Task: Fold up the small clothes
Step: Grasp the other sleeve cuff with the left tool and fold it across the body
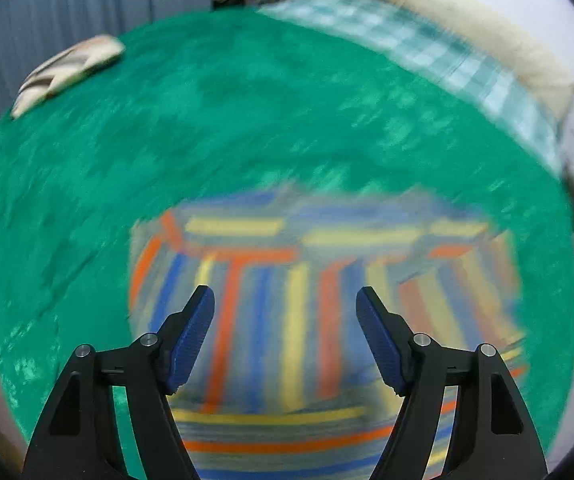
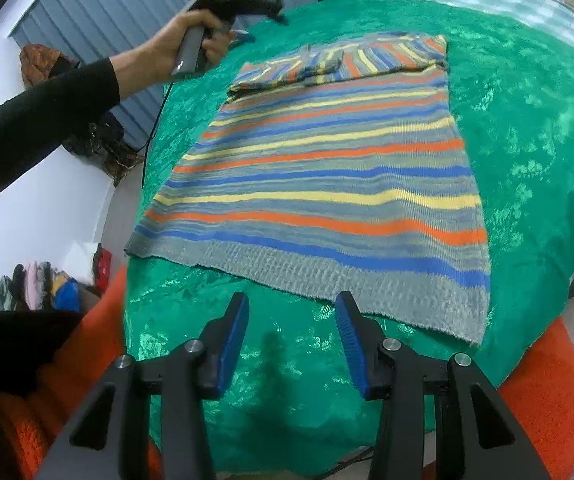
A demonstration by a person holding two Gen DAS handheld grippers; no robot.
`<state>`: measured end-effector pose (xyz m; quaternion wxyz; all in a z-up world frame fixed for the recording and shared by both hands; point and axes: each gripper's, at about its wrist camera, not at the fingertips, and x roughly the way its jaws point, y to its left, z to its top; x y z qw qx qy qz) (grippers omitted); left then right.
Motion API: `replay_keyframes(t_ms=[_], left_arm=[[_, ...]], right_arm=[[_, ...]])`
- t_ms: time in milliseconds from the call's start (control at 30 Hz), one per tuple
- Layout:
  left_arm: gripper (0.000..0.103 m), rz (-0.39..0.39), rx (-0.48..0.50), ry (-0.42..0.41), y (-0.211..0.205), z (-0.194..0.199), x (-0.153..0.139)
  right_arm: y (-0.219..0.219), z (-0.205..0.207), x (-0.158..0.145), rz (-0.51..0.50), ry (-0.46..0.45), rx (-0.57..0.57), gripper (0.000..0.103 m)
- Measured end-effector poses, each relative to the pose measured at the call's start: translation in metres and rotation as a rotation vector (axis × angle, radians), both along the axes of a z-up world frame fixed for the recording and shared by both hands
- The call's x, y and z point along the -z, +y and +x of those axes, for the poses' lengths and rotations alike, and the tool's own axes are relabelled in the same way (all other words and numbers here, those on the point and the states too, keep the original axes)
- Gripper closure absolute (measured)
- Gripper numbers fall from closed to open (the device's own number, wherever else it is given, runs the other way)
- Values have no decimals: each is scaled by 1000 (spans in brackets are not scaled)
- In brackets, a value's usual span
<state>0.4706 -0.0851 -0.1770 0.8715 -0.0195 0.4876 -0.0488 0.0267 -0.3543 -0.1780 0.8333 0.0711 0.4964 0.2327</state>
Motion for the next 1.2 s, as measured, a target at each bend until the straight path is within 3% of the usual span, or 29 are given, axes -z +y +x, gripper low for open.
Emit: replay_keyframes(t_ms=[100, 167, 200, 233, 433, 533, 633, 700, 767, 867, 1000, 1100, 1200], left_arm=[[27, 150, -1, 133, 16, -13, 59], [24, 187, 41, 74, 20, -29, 66], [12, 218, 37, 52, 21, -35, 62], [11, 248, 20, 44, 20, -39, 56], [11, 147, 176, -90, -27, -51, 14], [8, 153, 204, -65, -58, -37, 28], [5, 203, 207, 57, -77, -27, 73], [5, 211, 194, -5, -79, -37, 69], [6, 199, 218, 19, -80, -50, 59], [6, 195, 262, -22, -75, -95, 36], [6, 150, 321, -8, -66, -185, 24], [6, 137, 339, 43, -63, -253, 34], [6, 170, 314, 114, -51, -311, 63]], right_arm=[[0, 4, 4, -2, 13, 3, 58], [-1, 5, 7, -3, 23, 8, 58], [-2, 5, 8, -5, 28, 10, 58], [-2, 5, 9, -8, 31, 12, 58], [0, 8, 11, -7, 31, 15, 58], [5, 10, 11, -7, 29, 10, 58], [8, 10, 8, -21, 22, 8, 58], [7, 9, 6, -25, 18, 15, 58], [3, 8, 1, -33, 0, 26, 58], [-8, 12, -6, -65, -30, 58, 58], [-20, 26, -11, -132, -54, 105, 58], [-25, 35, -14, -152, -61, 128, 58], [-21, 40, -3, -179, 1, 116, 58]])
